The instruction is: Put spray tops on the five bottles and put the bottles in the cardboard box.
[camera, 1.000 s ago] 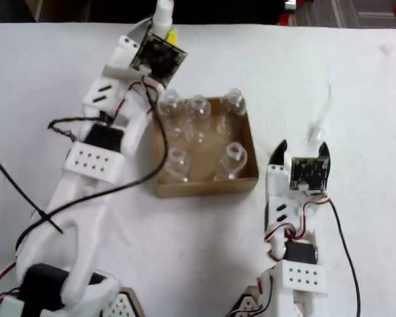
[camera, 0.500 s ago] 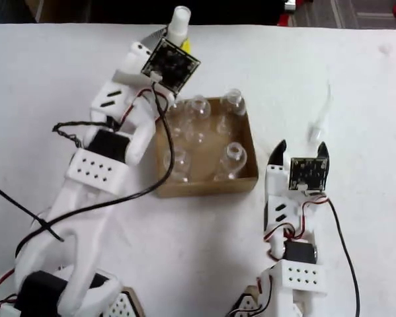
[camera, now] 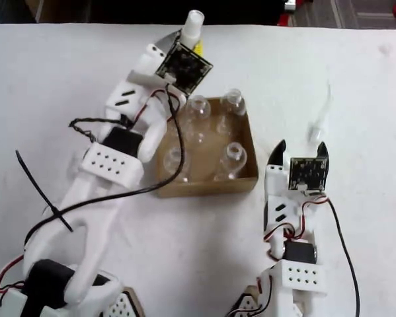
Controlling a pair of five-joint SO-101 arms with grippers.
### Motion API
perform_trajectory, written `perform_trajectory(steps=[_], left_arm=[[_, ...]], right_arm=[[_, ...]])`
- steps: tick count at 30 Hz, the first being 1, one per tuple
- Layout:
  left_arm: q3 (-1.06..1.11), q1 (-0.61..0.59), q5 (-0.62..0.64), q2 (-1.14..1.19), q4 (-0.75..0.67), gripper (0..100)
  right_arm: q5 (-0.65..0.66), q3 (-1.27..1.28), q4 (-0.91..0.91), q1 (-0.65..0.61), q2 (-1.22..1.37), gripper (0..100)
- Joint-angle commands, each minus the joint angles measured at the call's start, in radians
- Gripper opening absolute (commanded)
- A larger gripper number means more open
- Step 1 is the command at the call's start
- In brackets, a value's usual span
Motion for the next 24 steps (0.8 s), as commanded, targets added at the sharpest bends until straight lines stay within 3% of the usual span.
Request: perform_trajectory(steps=[1, 24], left_arm=[[-0.052, 0.008, 0.002, -0.007, -0.023, 2], [0.018, 0.001, -0.006, -0.005, -0.031, 2]], right_arm=[[-0.003, -0.008, -0.028, -0.002, -0.004, 26.1], [-0.003, -0.008, -0.028, -0.005, 0.001, 26.1]])
